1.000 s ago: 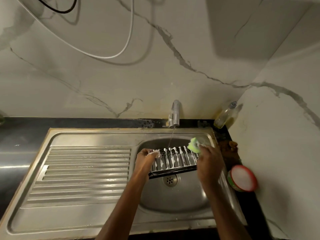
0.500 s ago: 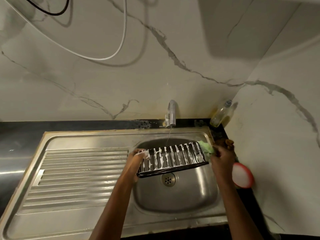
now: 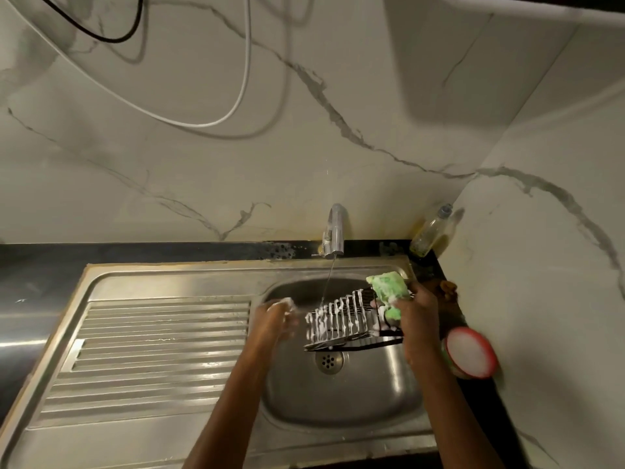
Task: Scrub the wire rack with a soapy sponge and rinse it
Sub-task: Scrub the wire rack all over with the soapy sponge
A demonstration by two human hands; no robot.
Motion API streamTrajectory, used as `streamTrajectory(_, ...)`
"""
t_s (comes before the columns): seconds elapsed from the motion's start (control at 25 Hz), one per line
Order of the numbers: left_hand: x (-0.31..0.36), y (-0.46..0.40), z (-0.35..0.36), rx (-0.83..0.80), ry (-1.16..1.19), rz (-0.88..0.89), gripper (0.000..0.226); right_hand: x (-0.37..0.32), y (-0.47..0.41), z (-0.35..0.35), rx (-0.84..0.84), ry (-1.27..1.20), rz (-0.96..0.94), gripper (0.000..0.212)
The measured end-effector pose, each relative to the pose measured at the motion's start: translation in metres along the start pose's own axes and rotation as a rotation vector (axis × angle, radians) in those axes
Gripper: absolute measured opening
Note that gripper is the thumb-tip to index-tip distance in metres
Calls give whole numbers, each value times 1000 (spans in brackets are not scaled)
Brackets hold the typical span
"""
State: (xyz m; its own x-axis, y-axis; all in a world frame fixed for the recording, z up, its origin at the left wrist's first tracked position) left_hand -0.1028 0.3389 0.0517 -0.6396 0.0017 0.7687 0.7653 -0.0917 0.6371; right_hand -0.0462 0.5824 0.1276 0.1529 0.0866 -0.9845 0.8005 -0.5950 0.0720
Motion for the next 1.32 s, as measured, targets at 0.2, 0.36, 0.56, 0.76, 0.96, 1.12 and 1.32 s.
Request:
streamTrajectory(0.2, -3, 29, 68, -218, -206, 6, 31, -6, 18, 17, -25, 120, -129, 34)
streamTrajectory(0.36, -11, 33, 69, -144, -2, -49, 22, 2, 22, 14, -175, 109, -93, 30)
streamTrajectory(0.56, -10, 24, 64, -185, -82, 0, 41, -7, 3, -25, -95, 222, -218, 21)
streamTrajectory(0.76, -19, 14, 51, -175, 12, -82, 87, -5, -3, -30, 204, 680, -455, 31)
streamTrajectory(0.96, -17, 13, 60, -211, 37, -107, 58, -14, 67, 33, -54, 757, -892, 41)
streamTrajectory(1.12, -20, 14, 52, -195, 3, -43, 81, -9, 22, -4, 94, 938, -841, 39)
streamTrajectory(1.32, -25, 6, 54, -163, -22, -20, 71, -6, 59, 29, 54, 779, -778, 38)
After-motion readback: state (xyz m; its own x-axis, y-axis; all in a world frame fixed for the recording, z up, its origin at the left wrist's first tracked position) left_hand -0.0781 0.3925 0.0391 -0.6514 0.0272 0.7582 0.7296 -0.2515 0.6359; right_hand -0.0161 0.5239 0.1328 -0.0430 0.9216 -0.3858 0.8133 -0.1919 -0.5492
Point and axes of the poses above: each hand's wrist, its own y-axis away from the middle knuckle, its own z-axis out of the palm, x = y × z, the point moved 3 cm from there along -y, towards the middle knuckle, and after that the axes turned 6 degrees about -z, right-handed, at the moved point
